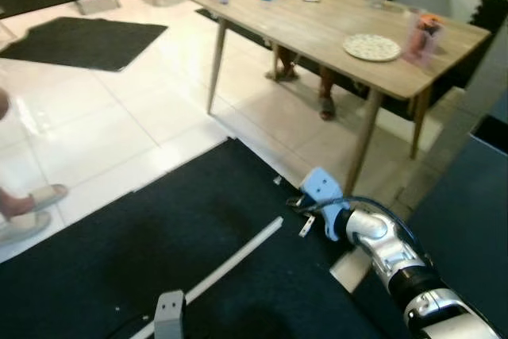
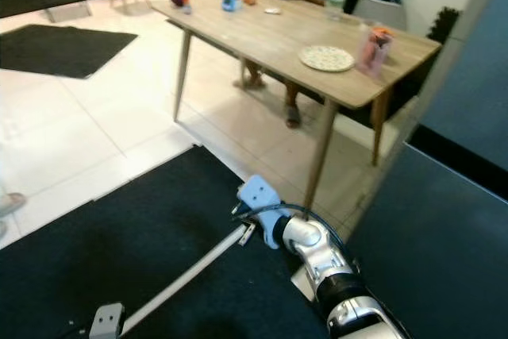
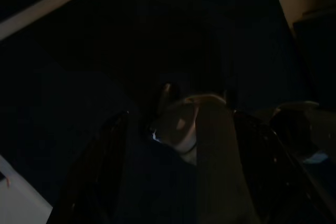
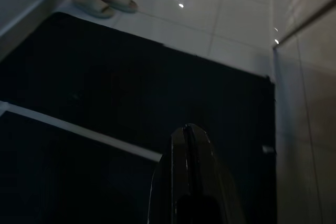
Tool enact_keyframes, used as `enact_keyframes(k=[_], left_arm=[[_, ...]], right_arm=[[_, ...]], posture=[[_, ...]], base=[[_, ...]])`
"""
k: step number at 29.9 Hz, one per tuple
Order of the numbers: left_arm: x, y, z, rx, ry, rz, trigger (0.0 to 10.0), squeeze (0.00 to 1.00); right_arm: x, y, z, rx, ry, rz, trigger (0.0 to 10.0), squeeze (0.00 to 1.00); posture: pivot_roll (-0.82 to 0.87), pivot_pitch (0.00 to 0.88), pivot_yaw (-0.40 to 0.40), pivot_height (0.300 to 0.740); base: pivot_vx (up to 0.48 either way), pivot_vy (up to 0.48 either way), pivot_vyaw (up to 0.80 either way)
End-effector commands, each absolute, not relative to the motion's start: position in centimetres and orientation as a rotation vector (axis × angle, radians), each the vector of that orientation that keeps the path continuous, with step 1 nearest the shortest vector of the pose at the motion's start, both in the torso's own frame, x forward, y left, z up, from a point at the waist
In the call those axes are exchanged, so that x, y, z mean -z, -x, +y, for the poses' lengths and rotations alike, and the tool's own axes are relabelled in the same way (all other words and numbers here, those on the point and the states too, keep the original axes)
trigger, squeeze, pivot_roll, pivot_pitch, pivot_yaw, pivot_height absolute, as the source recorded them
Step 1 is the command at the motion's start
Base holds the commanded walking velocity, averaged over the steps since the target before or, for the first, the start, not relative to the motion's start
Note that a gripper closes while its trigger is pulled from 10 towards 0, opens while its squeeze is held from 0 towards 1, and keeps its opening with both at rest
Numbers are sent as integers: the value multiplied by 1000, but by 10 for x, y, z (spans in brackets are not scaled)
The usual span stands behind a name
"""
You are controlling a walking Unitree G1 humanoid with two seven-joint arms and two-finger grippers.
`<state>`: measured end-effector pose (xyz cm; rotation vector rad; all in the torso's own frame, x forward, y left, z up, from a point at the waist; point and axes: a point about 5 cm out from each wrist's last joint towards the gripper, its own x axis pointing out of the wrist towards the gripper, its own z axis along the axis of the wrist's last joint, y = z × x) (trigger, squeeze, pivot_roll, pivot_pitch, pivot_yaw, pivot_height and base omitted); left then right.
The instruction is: Restocking fridge
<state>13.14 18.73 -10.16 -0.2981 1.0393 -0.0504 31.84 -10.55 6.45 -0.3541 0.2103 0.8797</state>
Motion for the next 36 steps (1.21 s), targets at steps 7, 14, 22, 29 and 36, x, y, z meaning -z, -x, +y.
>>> enact_keyframes(k=[7,14,22,29,36], left_arm=[[102,-130,188,67,274,1052,10000,0],[102,-130,187,71,271,1053,10000,0],[102,-130,185,78,280,1052,10000,0],[102,-130,185,79,280,1052,10000,0],[103,-127,186,75,277,1059,10000,0]], right_arm=[[-64,-321,-99,-823,349,213,10000,0],[-63,-320,-98,-826,359,215,10000,0],[-62,-321,-97,-799,382,230,10000,0],[-62,-322,-98,-786,379,231,10000,0],[-62,-323,-99,-775,378,241,10000,0]], posture=[[-4,0,-13,740],[-4,0,-14,740],[-6,0,-14,740],[-6,0,-18,740],[-6,0,-18,740]], base=[[0,0,305],[305,0,0],[315,0,0],[316,0,0],[315,0,0]])
